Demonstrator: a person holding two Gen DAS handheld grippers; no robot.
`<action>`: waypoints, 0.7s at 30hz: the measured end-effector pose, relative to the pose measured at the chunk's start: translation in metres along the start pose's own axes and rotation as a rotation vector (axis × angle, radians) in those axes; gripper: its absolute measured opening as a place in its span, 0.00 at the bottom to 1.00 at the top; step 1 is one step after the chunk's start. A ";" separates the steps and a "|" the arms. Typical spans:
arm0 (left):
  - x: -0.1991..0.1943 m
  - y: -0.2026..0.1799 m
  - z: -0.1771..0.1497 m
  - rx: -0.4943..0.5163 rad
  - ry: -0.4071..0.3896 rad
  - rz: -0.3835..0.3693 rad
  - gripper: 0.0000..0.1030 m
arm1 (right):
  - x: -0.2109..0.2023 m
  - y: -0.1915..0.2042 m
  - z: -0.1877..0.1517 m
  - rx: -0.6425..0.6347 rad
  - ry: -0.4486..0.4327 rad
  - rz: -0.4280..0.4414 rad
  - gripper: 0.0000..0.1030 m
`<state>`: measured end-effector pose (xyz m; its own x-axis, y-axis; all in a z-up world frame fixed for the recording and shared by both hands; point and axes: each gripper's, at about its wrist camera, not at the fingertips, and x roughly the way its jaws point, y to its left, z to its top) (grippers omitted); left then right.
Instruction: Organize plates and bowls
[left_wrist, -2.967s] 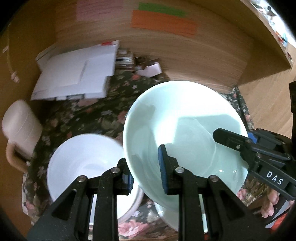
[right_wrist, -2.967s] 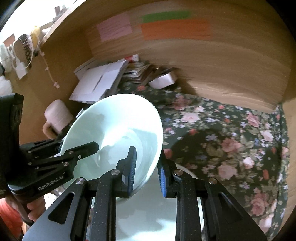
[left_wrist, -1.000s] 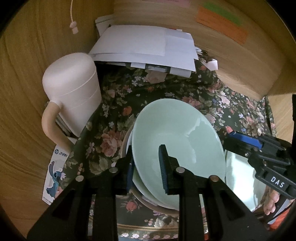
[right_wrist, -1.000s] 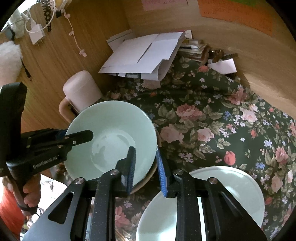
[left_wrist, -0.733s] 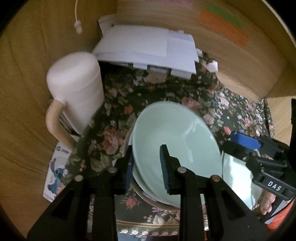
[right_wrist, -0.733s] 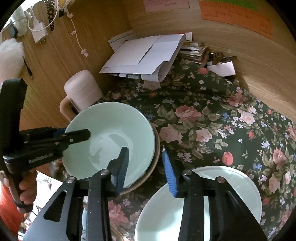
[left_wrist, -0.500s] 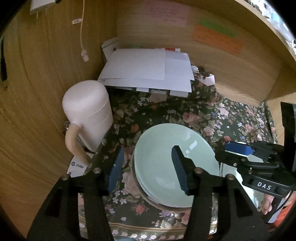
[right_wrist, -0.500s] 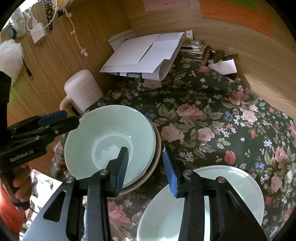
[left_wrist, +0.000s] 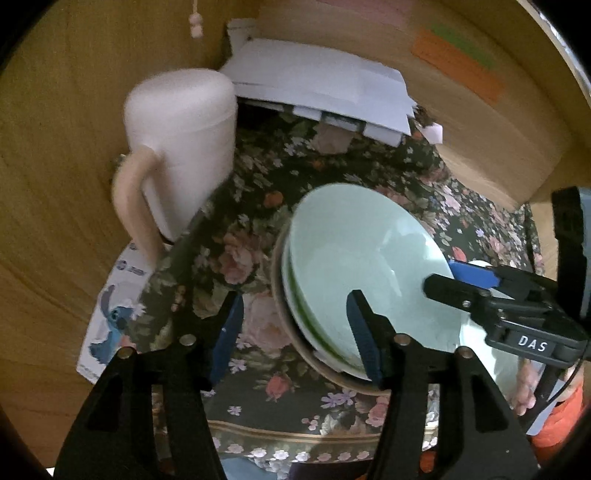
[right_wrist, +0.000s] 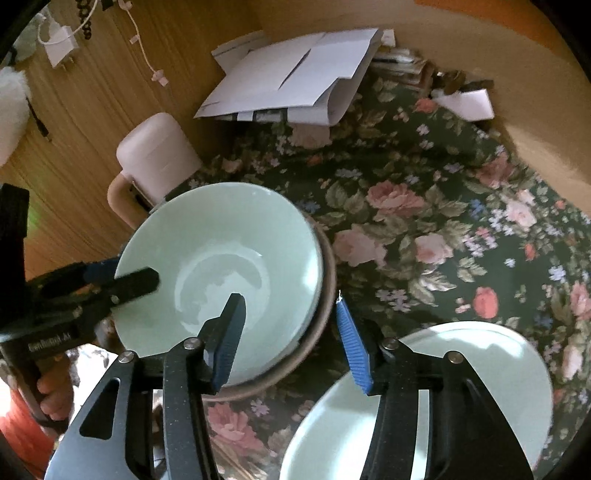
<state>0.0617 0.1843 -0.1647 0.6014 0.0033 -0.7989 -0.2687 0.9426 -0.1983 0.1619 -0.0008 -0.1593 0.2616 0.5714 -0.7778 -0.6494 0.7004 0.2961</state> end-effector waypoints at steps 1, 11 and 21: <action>0.004 -0.001 -0.001 0.001 0.015 -0.010 0.56 | 0.002 0.000 0.000 -0.001 0.003 0.000 0.48; 0.025 -0.005 -0.005 -0.016 0.061 -0.052 0.43 | 0.022 0.001 -0.001 -0.002 0.056 0.001 0.43; 0.023 -0.010 -0.003 -0.023 0.042 -0.017 0.43 | 0.024 -0.003 0.003 0.016 0.045 -0.018 0.30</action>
<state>0.0756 0.1744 -0.1828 0.5743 -0.0267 -0.8182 -0.2763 0.9345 -0.2245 0.1721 0.0119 -0.1776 0.2408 0.5390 -0.8071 -0.6329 0.7176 0.2905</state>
